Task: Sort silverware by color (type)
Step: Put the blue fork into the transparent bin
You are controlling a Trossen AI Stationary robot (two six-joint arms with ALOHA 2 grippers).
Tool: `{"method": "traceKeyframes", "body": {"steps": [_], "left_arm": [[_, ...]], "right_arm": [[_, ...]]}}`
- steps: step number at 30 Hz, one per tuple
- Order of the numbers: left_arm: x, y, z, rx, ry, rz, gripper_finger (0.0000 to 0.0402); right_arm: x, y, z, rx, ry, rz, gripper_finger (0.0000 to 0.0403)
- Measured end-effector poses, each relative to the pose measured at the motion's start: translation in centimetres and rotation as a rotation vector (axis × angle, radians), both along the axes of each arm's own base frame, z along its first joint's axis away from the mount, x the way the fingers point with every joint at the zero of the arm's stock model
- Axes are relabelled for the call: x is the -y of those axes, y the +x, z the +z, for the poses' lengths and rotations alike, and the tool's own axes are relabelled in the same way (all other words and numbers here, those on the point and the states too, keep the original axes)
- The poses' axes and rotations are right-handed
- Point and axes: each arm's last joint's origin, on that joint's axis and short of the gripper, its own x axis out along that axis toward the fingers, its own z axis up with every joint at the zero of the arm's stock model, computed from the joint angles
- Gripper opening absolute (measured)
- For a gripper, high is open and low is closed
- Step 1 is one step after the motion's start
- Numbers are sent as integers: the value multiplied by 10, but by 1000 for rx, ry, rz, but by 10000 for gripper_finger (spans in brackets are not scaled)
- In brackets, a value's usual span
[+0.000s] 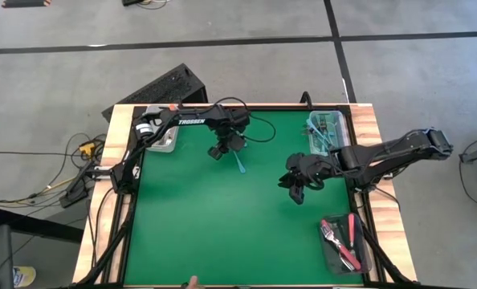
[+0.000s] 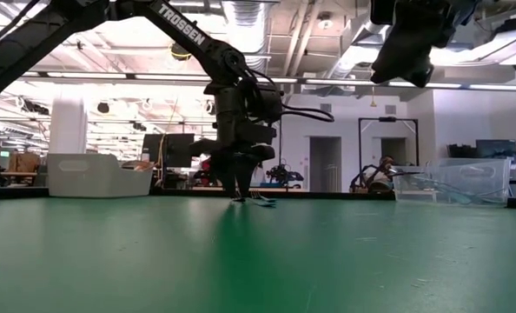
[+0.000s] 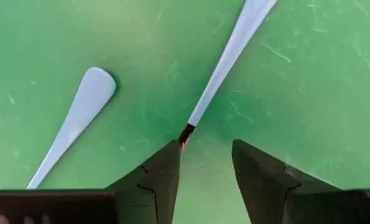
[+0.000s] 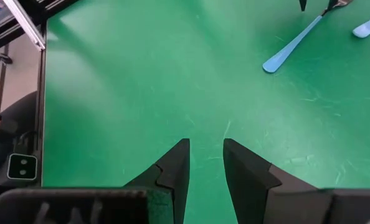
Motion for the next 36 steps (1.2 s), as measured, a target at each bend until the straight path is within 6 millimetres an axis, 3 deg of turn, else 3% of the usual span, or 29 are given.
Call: {"method": "traceKeyframes", "body": {"steps": [18, 24, 36], "left_arm": [[0, 8, 9, 77, -15, -47, 142], [-2, 12, -4, 66, -3, -85, 140], [8, 15, -4, 14, 74, -130, 64]], "right_arm": [[-14, -4, -1, -9, 6, -52, 122], [-17, -5, -1, -12, 34, -66, 122], [-28, -8, -2, -11, 36, -64, 122]]}}
